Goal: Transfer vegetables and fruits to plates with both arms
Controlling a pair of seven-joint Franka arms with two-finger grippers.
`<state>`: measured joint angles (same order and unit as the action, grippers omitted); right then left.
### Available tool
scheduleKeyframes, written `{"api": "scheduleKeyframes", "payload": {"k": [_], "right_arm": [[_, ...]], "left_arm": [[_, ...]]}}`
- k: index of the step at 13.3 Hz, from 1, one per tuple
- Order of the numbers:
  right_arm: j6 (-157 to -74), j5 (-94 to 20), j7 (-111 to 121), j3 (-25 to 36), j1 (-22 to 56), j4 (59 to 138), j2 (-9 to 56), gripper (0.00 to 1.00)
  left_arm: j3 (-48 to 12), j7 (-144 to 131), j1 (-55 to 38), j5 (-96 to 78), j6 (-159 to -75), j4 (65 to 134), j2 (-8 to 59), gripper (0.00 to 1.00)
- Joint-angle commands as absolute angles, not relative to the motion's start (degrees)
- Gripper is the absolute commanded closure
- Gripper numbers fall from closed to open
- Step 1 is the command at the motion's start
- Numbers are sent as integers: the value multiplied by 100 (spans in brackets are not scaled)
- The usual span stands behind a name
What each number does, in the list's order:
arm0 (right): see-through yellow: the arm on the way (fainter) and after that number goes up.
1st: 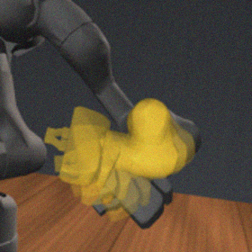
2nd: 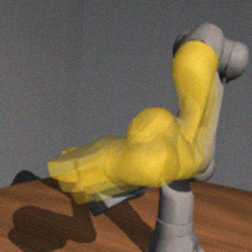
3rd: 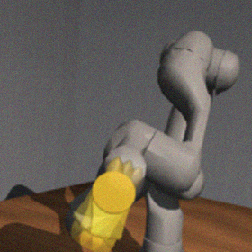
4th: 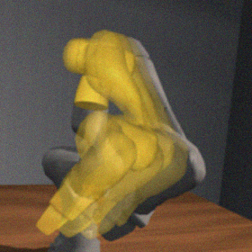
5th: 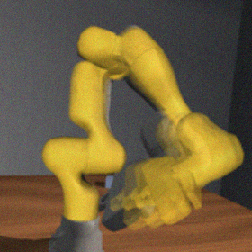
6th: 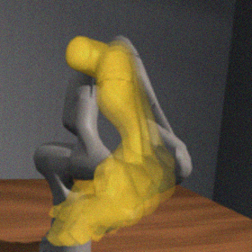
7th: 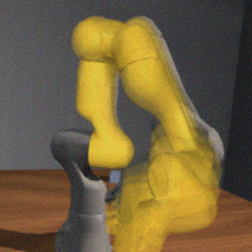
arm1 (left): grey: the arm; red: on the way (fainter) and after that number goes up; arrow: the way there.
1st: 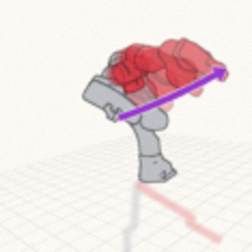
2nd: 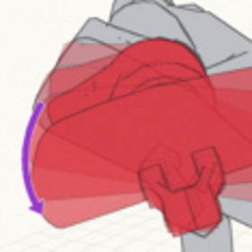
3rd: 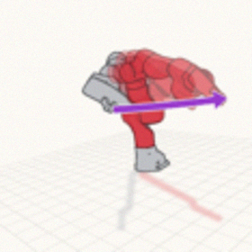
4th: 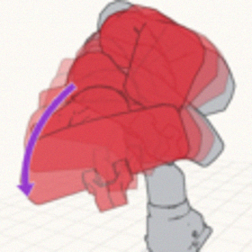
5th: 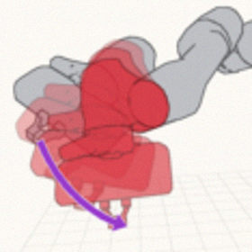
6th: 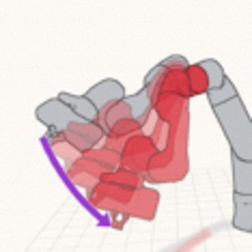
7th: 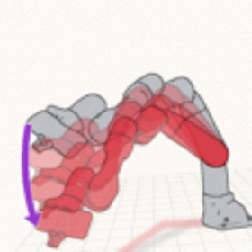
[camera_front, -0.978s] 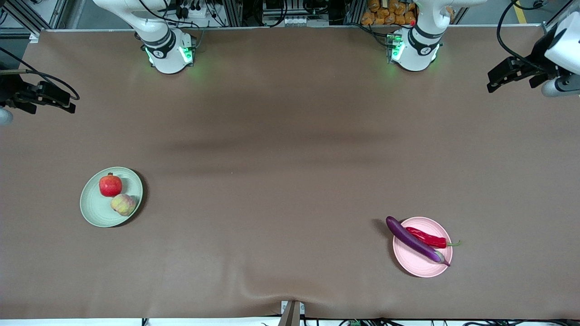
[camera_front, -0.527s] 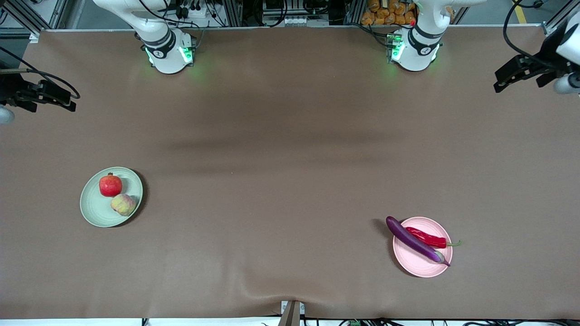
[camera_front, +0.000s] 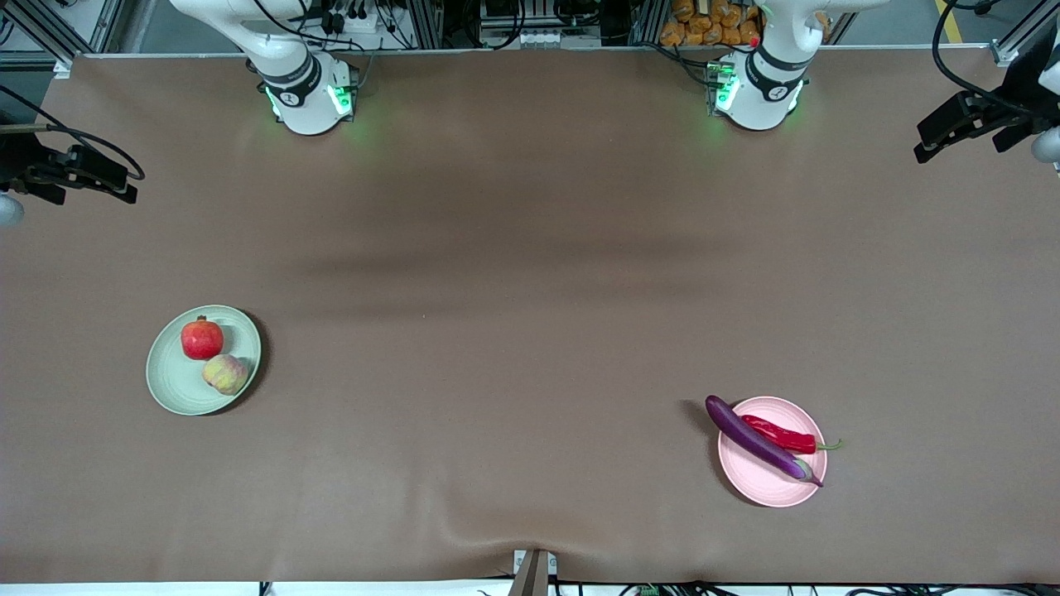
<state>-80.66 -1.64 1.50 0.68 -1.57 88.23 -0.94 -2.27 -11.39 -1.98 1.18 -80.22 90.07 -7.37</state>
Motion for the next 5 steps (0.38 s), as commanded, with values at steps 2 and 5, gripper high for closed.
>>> {"api": "scheduleKeyframes", "payload": {"k": [2,5], "right_arm": [[-7989,-44,202,35,-202,8789,-158,0],[-7989,-53,193,35,-202,8789,-158,0]], "left_arm": [[-264,-1169,-176,62,-7884,8745,-642,0],[-264,-1160,-185,105,-7884,8666,-624,0]]}}
